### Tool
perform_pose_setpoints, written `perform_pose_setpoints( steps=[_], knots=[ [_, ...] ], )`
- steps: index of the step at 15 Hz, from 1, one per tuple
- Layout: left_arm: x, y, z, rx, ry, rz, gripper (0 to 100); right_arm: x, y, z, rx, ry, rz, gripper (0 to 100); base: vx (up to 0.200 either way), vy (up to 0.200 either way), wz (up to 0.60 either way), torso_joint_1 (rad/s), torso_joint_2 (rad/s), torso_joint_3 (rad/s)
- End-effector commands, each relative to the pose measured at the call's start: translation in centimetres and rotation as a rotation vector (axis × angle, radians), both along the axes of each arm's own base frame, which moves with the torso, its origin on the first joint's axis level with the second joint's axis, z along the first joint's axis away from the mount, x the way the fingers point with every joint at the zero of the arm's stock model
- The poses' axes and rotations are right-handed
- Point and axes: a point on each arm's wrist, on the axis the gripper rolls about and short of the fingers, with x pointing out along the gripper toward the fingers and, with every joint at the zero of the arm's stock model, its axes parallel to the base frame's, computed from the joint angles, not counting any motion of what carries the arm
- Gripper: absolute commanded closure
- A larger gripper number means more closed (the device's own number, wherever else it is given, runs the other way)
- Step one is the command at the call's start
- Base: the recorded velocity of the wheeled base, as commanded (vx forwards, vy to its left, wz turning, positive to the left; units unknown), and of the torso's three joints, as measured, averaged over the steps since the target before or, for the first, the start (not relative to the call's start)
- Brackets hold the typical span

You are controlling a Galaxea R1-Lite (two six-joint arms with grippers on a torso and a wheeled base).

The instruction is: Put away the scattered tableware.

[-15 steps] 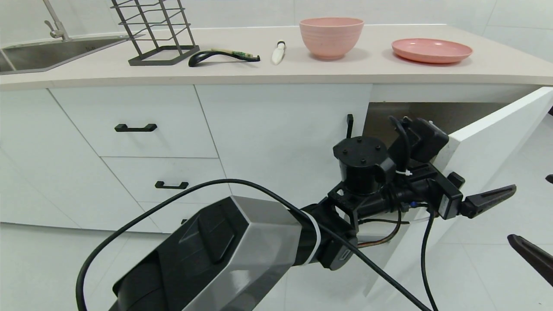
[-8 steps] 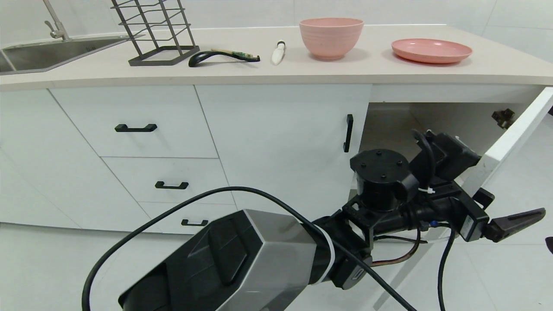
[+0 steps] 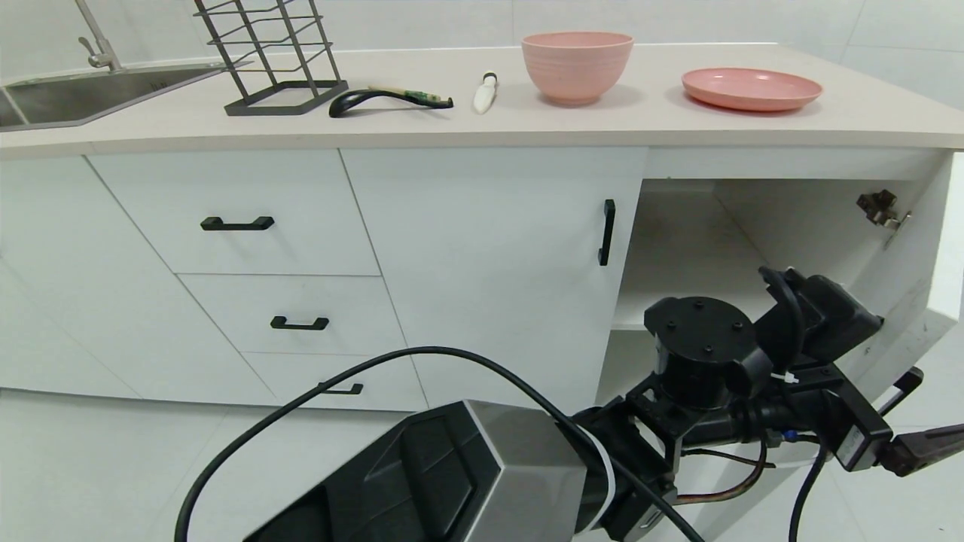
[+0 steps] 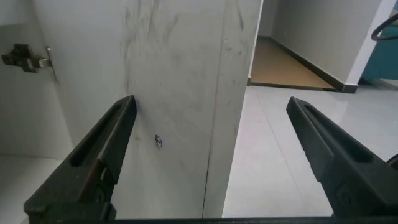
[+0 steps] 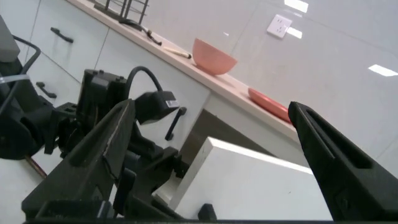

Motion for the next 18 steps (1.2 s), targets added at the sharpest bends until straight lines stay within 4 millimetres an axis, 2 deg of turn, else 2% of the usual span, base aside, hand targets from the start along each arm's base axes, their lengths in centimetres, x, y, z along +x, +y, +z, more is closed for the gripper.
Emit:
perform_pose_setpoints(
  steps=[1, 9, 13, 18],
  knots=[
    [-0.5, -0.4, -0.4, 0.002, 0.003, -0.009, 0, -1.1, 0.1, 0.0, -0.004, -0.049, -0.003, 0, 0.000, 0.000, 0.00, 0.000, 0.00, 0.000],
    [-2.0, -1.8, -1.5, 0.019, 0.016, -0.029, 0, -3.0, 0.3, -1.0, -0.004, -0.047, -0.013, 0, 0.000, 0.000, 0.00, 0.000, 0.00, 0.000],
    [-2.5, -2.9, -0.8, -0.024, 0.002, -0.031, 0, -3.9, 0.3, -1.0, -0.009, -0.095, -0.012, 0, 0.000, 0.000, 0.00, 0.000, 0.00, 0.000],
    [-4.4, -4.2, -2.4, 0.015, 0.023, -0.069, 0, -4.0, 0.4, -1.0, -0.009, -0.104, -0.009, 0, 0.000, 0.000, 0.00, 0.000, 0.00, 0.000]
  ],
)
